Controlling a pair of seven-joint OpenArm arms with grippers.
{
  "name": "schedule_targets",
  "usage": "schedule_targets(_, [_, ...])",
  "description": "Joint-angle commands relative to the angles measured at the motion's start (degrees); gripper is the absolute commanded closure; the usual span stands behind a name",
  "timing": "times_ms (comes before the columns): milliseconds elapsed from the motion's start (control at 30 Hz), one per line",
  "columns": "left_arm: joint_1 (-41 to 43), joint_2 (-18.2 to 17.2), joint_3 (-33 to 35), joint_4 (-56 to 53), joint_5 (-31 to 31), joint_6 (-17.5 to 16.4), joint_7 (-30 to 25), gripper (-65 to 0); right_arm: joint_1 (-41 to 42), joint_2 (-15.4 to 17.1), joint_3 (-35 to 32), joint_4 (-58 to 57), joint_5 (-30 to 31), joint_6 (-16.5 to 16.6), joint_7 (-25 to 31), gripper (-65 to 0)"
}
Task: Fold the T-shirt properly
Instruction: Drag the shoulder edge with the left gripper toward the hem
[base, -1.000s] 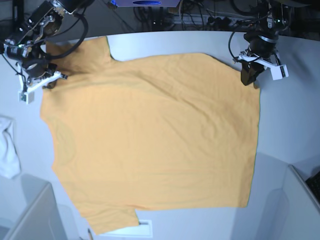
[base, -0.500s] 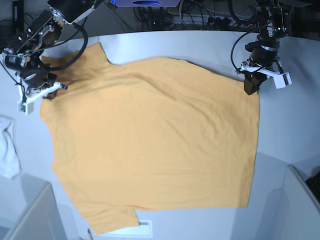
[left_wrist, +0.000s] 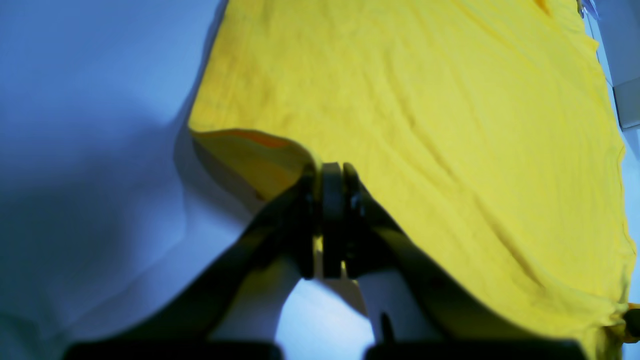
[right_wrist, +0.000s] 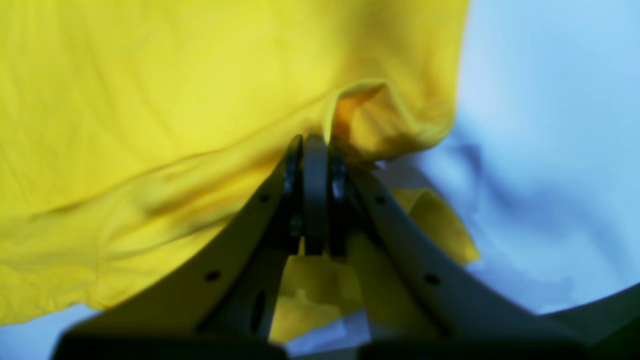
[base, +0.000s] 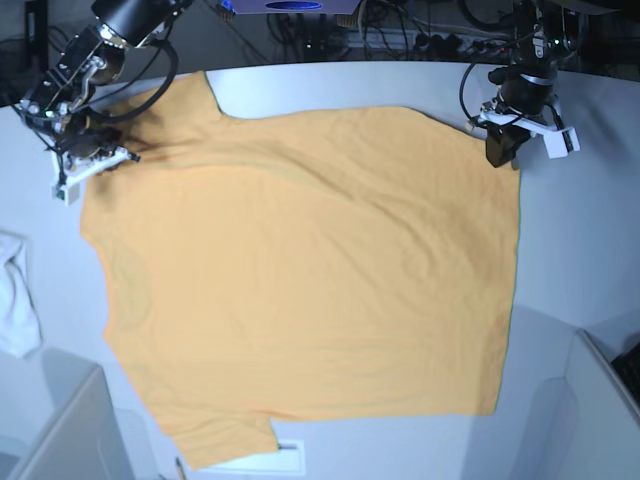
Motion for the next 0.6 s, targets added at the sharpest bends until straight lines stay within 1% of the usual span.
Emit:
schedule_targets(0, [0.3,-0.5,-0.3,0.9,0.0,-0.5,-1.3,0.0,1.0,1.2,0.2,0.6,0.6,0.0,1.2,0.0])
schedule_targets(100, [0.4,-0.5,-0.3,1.0,0.0,-0.6,-1.3,0.0,1.1,1.8,0.4,1.7,0.7,0.0,0.5,0.0])
schedule_targets(200, [1.1,-0.5,-0.4,1.1,0.0,-0.6,-1.3,0.0,-0.5,1.4,0.7,6.5,0.7,0.1,-2.0,0.0])
schedule_targets(300, [2.8,-0.5,-0.4,1.2,0.0,-0.6,-1.6,0.0,-2.8,0.3,0.3,10.2,0.7,0.1,-2.4,0.0])
schedule_targets(433, [4.8,-0.5,-0.4,1.2,0.0,-0.7,-1.7,0.0,-3.1,0.3,0.3,8.9,0.7,0.1,-2.4,0.0])
schedule_targets(567, [7.3,-0.1,-1.2,1.2,0.0,-4.9,-1.7,0.0,-3.0,0.3,0.4,8.7,0.7,0.1,-2.7,0.0])
